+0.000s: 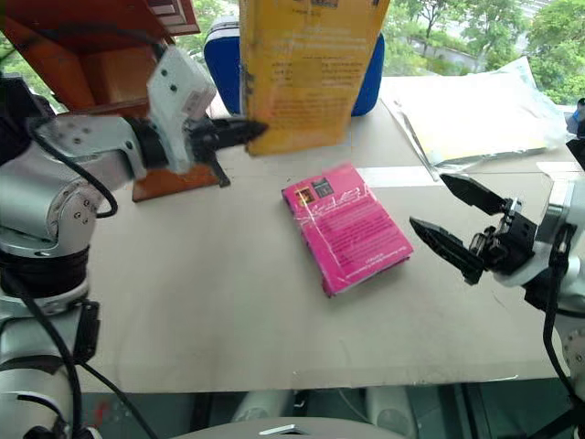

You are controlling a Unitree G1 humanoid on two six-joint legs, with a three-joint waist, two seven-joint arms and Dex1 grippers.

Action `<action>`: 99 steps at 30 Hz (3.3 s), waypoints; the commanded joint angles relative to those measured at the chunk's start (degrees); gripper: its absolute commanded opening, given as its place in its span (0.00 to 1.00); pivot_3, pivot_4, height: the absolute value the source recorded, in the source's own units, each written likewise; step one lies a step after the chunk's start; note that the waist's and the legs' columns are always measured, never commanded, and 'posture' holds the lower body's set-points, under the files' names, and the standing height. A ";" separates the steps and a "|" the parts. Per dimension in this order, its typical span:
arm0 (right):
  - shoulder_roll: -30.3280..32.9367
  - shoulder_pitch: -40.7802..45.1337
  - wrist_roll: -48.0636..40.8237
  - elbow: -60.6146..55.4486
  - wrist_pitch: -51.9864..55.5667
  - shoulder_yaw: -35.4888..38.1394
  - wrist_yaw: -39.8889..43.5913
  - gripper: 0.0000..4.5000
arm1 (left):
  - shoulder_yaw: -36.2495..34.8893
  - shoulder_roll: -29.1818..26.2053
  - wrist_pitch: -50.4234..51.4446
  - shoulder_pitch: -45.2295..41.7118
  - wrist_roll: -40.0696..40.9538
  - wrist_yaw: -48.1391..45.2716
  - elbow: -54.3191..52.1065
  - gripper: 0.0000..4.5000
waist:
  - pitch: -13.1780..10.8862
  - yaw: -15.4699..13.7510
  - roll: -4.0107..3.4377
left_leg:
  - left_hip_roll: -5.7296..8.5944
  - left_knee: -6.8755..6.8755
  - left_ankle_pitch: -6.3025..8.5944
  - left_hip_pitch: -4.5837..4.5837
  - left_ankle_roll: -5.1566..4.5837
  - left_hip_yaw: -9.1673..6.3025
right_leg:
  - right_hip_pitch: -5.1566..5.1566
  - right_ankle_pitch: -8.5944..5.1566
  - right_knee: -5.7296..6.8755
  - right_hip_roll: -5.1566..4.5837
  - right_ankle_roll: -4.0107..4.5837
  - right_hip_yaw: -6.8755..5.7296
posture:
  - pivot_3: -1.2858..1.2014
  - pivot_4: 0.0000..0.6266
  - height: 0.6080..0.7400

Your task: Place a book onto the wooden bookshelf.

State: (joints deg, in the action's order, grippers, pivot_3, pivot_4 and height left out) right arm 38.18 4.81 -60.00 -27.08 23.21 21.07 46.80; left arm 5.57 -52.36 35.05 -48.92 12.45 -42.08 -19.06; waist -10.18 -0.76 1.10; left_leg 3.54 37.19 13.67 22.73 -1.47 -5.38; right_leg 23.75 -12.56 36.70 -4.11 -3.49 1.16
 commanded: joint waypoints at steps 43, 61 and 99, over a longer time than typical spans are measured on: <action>-7.71 17.22 2.55 9.36 2.61 -4.93 3.14 1.00 | -13.77 -30.73 -2.84 24.42 -41.04 -9.49 5.81 0.71 | -0.28 2.75 0.01 | -0.02 0.05 0.15 0.04 -0.29 0.18 | 0.34 0.01 0.52 0.23 -0.07 0.08 | 0.52 0.24 1.00; -7.60 16.94 2.82 9.70 2.24 -4.89 3.59 1.00 | -16.68 -30.09 -0.07 28.70 -39.59 -10.68 4.03 0.98 | -0.28 2.86 0.01 | -0.03 0.11 0.15 -0.01 -0.29 0.20 | 0.39 0.01 0.76 0.22 -0.06 0.11 | 0.52 0.24 1.00; -6.13 -28.36 36.92 17.11 -28.50 -2.75 4.43 1.00 | -27.17 35.80 -19.95 71.05 0.65 -3.66 -3.48 0.02 | 0.23 0.46 -0.22 | -0.65 0.27 0.35 -0.97 0.01 0.60 | -0.78 -0.29 0.14 -0.12 -0.03 0.19 | 0.52 0.24 1.00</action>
State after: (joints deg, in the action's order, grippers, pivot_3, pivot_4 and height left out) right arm 31.69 -23.67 -23.16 -9.74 -3.07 16.84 50.70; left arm -20.76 -15.88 17.00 21.55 11.81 -45.97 -22.87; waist -9.96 -0.30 0.88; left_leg 2.82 37.45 14.03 21.76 -1.46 -4.74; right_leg 22.97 -12.86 36.85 -4.24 -3.52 1.30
